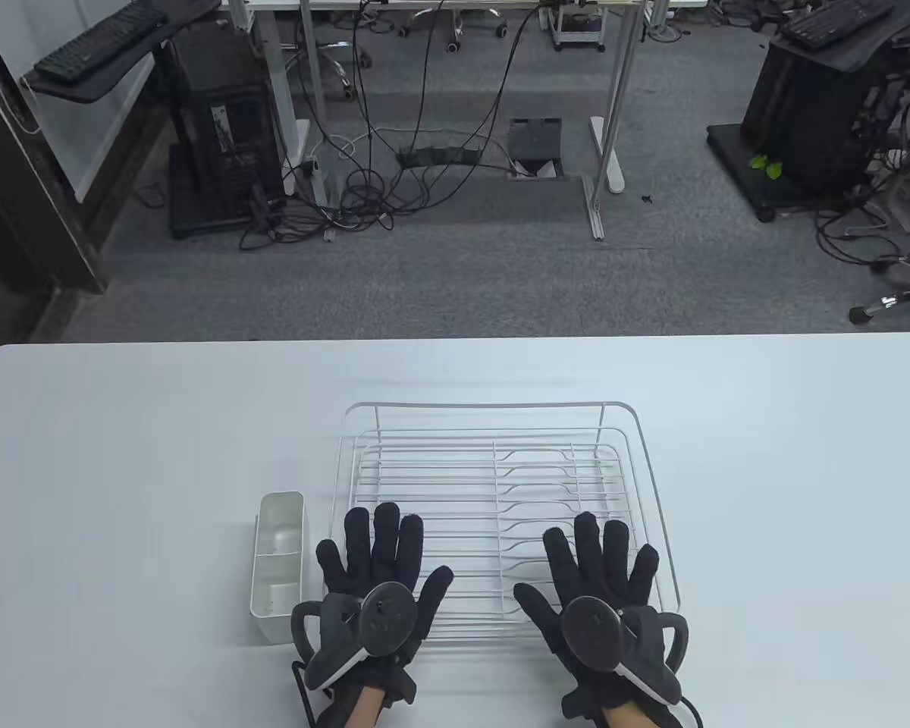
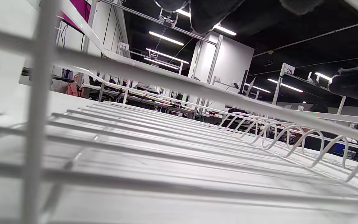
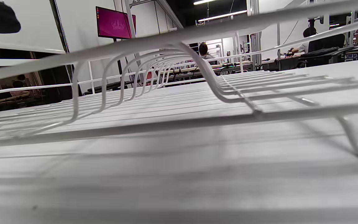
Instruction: Hang the cutlery bin on dish rack (Opening facing upward)
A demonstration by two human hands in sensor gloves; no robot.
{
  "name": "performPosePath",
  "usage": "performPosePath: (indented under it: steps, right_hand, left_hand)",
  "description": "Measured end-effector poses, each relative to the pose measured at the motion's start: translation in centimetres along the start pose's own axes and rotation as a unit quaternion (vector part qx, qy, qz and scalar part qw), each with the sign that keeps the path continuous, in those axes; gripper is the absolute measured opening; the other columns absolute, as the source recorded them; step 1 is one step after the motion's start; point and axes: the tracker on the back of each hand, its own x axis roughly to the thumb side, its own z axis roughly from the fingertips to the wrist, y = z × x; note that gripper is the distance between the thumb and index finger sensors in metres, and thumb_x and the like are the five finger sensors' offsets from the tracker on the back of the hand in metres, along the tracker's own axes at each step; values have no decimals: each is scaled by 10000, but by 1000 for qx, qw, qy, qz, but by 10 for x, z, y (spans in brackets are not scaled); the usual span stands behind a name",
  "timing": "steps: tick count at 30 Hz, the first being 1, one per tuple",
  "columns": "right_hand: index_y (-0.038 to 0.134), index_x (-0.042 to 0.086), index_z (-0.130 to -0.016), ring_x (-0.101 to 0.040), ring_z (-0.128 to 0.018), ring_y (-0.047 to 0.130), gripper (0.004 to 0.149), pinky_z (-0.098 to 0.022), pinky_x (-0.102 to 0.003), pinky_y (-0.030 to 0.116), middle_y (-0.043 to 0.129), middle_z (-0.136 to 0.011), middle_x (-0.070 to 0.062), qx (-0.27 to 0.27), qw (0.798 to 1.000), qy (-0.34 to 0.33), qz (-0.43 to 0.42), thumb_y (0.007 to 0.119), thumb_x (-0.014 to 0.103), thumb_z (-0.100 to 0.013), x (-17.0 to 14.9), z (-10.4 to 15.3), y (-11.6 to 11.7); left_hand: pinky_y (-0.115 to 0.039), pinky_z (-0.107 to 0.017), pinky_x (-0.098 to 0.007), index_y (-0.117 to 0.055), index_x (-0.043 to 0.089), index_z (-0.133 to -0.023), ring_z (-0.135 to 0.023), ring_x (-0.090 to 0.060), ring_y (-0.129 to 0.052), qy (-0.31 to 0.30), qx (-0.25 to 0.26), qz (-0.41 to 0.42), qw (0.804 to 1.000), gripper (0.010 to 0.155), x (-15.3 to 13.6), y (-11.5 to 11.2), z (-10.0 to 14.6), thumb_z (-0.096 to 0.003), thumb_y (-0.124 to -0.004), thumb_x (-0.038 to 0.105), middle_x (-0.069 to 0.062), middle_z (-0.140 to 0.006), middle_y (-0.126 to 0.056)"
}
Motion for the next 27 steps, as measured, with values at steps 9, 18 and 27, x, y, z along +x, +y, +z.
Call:
performPosePath:
  steps: [9, 18, 27]
  right_hand:
    - [514, 173, -1150, -475, -1078, 210, 800, -644, -652, 3, 355, -1206, -200, -2, 1000, 0, -1, 508, 695, -544, 0, 1, 0]
    - [510, 176, -1151, -476, -1079, 209, 798, -644, -657, 8, 349, -1206, -199, -1, 1000, 0, -1, 509, 695, -544, 0, 1, 0]
    - [511, 176, -1150, -477, -1078, 210, 798, -645, -657, 10, 351, -1206, -199, -2, 1000, 0, -2, 510, 695, -544, -1, 0, 1]
  left_hand:
    - [-152, -723, -656, -411, 225, -1185, -1121, -359, -186, -1, 4, -2, 1000, 759, 0, 0, 1, -610, -384, 719, -69, -1229, -273]
    - [-160, -722, -659, -405, 223, -1185, -1122, -362, -198, -2, 3, 0, 1000, 761, 0, 0, 1, -609, -385, 721, -72, -1229, -278]
    - [-160, -722, -659, -409, 223, -1185, -1123, -362, -202, -3, 4, 0, 1000, 762, 0, -1, 1, -609, -387, 720, -73, -1229, -284]
